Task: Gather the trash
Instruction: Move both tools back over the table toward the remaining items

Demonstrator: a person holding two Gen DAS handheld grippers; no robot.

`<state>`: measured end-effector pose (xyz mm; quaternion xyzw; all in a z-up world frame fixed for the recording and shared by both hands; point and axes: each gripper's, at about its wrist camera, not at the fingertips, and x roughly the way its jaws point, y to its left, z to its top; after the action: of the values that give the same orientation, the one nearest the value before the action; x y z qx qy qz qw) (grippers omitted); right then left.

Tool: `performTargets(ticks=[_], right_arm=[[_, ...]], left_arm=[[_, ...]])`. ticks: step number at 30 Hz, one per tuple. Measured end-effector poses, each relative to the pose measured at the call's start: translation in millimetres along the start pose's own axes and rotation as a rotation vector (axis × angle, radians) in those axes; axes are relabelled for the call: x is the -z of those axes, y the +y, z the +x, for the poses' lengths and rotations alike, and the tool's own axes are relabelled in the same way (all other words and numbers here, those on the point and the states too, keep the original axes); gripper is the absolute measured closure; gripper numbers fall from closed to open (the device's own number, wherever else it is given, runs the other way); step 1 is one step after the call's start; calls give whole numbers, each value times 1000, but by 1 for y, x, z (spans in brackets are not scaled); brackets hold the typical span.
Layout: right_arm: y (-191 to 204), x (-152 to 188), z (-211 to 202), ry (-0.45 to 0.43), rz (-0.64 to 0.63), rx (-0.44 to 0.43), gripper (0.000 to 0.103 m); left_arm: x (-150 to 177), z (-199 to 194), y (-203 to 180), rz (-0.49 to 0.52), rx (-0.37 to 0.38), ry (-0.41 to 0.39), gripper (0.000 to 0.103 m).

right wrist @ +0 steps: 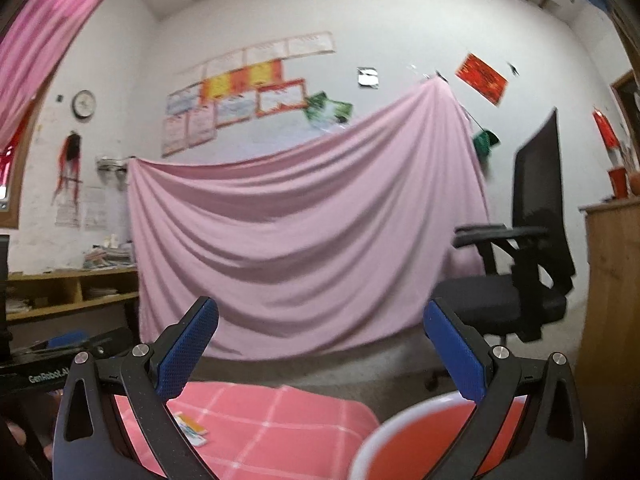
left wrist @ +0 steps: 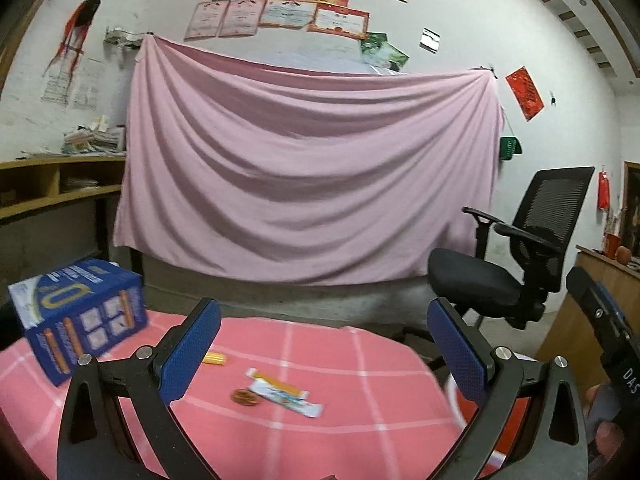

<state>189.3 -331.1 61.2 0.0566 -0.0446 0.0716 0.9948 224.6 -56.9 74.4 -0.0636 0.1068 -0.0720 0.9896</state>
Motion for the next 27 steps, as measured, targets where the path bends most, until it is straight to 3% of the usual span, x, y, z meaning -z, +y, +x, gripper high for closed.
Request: performTargets(ticks=[6, 13, 22, 27], right_arm=[[31, 4, 12, -14, -28, -58, 0], [58, 17, 32, 60, -74, -107, 0], [76, 45, 65, 254, -114, -154, 0], [83, 62, 92, 423, -125, -175, 0]], left_arm=[[2, -10, 29, 20, -61, -41, 2], [17, -10, 74, 11, -109, -17, 2], [29, 2, 111, 28, -175, 58, 2], [34, 21, 122, 26, -183, 145, 2]])
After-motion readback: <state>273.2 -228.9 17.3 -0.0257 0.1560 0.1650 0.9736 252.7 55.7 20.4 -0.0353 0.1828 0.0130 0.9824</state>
